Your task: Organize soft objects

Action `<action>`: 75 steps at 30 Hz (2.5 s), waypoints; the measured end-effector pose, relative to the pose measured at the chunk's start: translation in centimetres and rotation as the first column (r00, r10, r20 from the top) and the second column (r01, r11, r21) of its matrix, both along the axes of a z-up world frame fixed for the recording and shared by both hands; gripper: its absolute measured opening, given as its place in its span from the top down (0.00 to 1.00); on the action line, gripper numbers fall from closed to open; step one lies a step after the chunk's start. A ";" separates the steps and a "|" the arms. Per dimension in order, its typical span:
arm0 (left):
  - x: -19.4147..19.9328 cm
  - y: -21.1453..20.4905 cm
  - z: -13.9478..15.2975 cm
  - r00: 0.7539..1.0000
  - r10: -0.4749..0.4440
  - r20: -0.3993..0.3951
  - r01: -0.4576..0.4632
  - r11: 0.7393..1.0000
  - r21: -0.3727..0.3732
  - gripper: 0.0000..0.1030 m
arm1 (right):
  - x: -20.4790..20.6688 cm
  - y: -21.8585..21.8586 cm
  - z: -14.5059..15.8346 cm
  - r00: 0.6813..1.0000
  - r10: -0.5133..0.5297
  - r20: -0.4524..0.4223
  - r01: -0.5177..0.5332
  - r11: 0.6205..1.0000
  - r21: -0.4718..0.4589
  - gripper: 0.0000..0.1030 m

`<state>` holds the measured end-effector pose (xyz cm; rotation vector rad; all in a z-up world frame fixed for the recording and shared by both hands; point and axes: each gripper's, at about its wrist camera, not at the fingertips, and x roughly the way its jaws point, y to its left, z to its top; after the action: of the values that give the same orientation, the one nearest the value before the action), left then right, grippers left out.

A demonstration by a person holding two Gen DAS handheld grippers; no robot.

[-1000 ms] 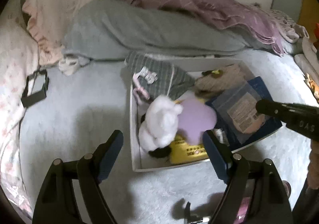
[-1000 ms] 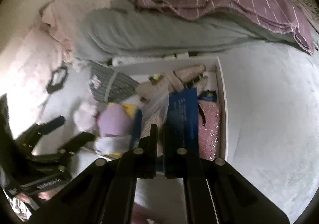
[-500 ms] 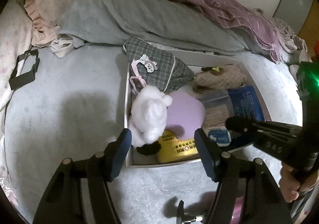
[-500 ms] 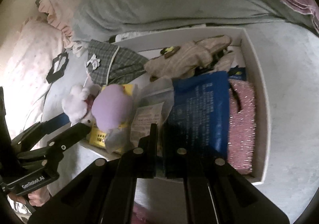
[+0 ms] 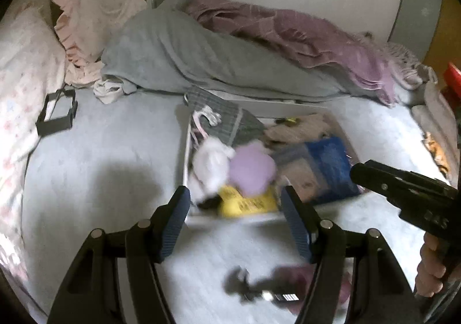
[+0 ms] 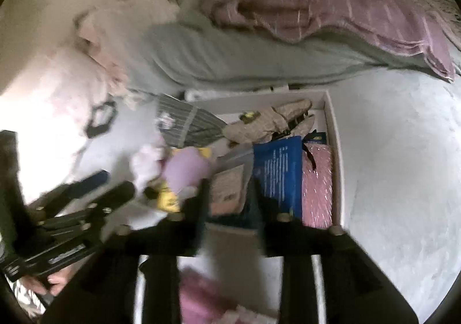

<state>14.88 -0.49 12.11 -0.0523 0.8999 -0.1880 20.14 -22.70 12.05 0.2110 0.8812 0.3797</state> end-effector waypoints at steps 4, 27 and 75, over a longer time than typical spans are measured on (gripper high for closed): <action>-4.4 -0.7 -0.8 1.000 -0.001 0.031 0.001 1.000 0.026 0.36 | -5.2 -1.3 0.8 0.987 0.030 0.156 -0.012 0.993 -0.116 0.58; -12.5 -4.3 -7.1 0.967 0.014 0.255 -0.071 0.974 0.217 0.31 | -16.3 -2.3 -6.3 0.937 0.050 0.346 0.014 0.983 -0.181 0.38; -11.6 -4.0 -8.0 0.984 -0.020 0.176 -0.011 0.985 0.171 0.23 | -11.7 -3.6 -10.1 0.996 -0.086 0.037 0.092 0.972 -0.217 0.48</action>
<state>3.23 -4.50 4.13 0.1250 0.7351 -0.1165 8.41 -26.28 1.90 0.0418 0.8763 0.1991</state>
